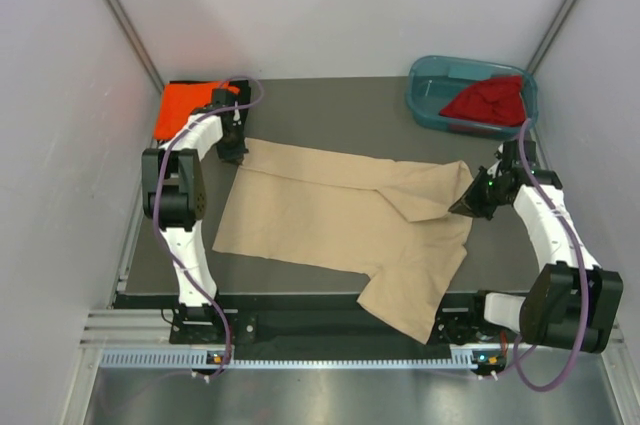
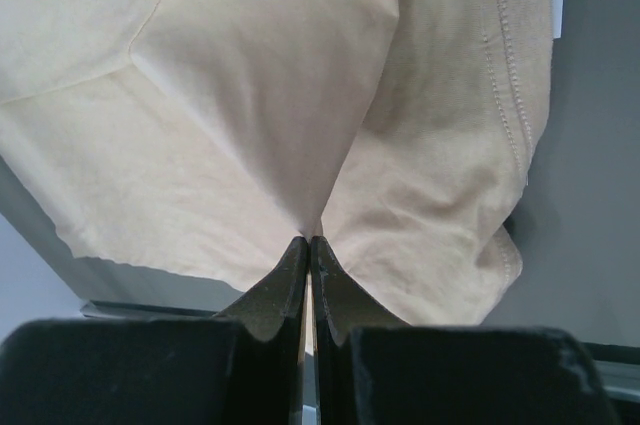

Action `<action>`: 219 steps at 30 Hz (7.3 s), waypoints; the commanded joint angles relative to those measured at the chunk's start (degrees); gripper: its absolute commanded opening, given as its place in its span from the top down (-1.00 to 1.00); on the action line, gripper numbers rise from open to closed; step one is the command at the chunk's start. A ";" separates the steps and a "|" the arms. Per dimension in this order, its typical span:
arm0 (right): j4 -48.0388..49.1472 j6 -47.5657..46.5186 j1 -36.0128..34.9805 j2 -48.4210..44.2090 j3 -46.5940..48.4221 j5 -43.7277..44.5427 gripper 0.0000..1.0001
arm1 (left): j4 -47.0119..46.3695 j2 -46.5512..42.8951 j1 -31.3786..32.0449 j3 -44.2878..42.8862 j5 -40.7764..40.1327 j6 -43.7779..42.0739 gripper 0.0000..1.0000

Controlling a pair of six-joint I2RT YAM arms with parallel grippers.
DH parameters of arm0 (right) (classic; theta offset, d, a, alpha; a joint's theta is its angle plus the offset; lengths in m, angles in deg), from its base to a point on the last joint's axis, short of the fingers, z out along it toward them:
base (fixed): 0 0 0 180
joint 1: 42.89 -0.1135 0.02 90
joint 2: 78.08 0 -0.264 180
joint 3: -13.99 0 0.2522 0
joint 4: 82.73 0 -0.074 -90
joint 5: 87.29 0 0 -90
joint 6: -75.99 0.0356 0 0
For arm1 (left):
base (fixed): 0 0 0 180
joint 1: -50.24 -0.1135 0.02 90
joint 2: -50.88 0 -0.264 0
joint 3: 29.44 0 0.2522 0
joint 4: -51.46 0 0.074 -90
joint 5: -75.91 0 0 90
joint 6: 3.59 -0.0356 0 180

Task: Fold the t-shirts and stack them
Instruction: Fold the tshirt

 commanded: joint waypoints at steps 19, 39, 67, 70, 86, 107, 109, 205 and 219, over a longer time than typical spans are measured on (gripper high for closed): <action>4.06 -2.71 0.09 3.50 2.26 3.44 0.41 | -0.78 -9.72 -0.11 0.77 -2.51 6.60 -0.02; 13.75 -5.87 3.26 20.93 14.00 -1.66 0.23 | -9.05 -9.29 10.95 2.00 18.50 8.63 0.14; 4.86 -15.10 -32.15 18.80 8.72 20.04 0.01 | -5.45 -18.25 28.64 13.17 20.87 11.18 0.17; 4.95 -15.28 -33.47 21.61 9.95 20.23 0.02 | -5.54 -19.39 26.70 14.40 21.31 11.53 0.18; 2.66 -16.25 -36.38 27.43 13.29 24.97 0.59 | -5.54 -23.00 22.48 17.48 21.05 11.88 0.18; -0.42 -23.90 -21.36 40.96 33.84 17.06 0.91 | -3.87 -27.66 19.49 21.25 21.13 11.18 0.19; -0.24 -23.72 -20.74 42.80 35.78 16.54 0.90 | -3.52 -28.18 19.49 21.69 21.22 11.36 0.19; 13.38 24.35 -24.78 16.71 2.40 -6.93 0.99 | -7.29 -7.80 1.38 8.78 20.26 5.82 0.22; 18.92 27.51 -26.89 21.10 -0.68 -11.06 0.87 | -7.65 -7.88 1.21 6.05 20.87 6.96 0.21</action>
